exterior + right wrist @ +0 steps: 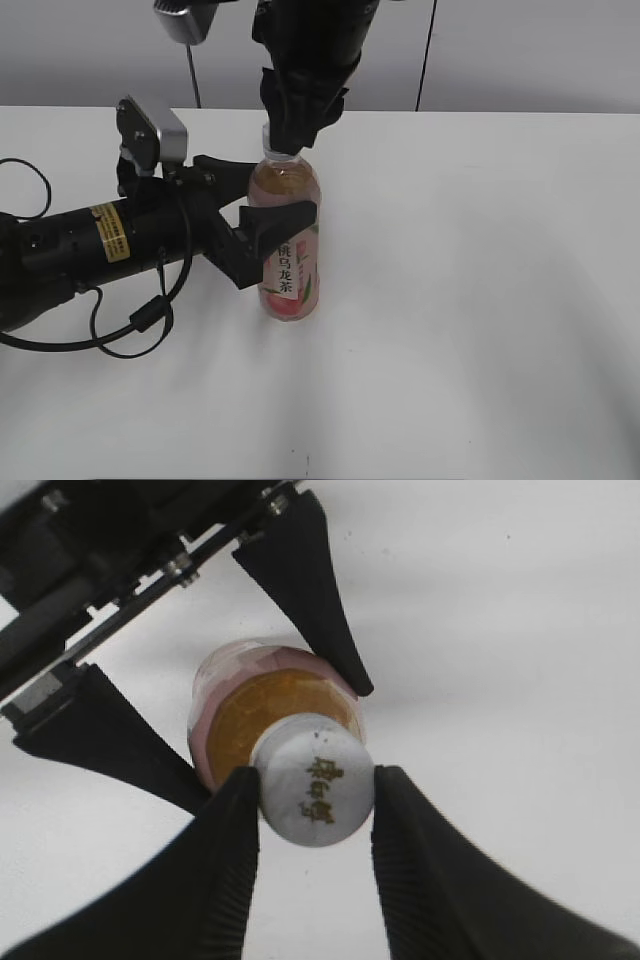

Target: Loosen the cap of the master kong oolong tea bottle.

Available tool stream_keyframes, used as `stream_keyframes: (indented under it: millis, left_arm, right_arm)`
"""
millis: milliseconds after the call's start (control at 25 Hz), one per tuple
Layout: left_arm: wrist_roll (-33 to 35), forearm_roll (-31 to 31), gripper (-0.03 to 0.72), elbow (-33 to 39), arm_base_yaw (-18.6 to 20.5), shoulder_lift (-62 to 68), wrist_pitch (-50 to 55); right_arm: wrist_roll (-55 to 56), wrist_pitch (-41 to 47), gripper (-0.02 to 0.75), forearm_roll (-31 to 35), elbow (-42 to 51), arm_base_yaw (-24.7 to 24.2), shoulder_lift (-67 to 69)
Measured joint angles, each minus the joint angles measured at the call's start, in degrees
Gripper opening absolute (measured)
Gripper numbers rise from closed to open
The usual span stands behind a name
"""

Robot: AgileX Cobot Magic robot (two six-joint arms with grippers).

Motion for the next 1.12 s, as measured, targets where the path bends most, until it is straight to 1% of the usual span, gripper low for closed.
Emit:
stream_keyframes:
  millis: [320,600,720,880,1120]
  left_arm:
    - [0.0,0.0,0.474,0.0,0.0,0.0,0.0]
    - [0.0,0.1,0.474,0.0,0.0,0.0,0.0]
    - [0.0,0.1,0.474,0.0,0.0,0.0,0.0]
    - [0.0,0.1,0.474,0.0,0.0,0.0,0.0]
    - [-0.1,-0.2,0.474,0.0,0.0,0.0,0.0]
  right_arm:
    - [-14.2,-0.3,0.257,0.0,0.0,0.0,-0.2]
    - [-29.5,-0.8,0.245,6.0,0.0,-0.1,-0.2]
    - [-33.5,-0.8,0.244,6.5,0.0,0.0,-0.2]
    - [-33.6,-0.8,0.242,4.5,0.0,0.0,-0.2]
    - [-23.3,-0.3,0.247,-0.6,-1.0,0.0,-0.2]
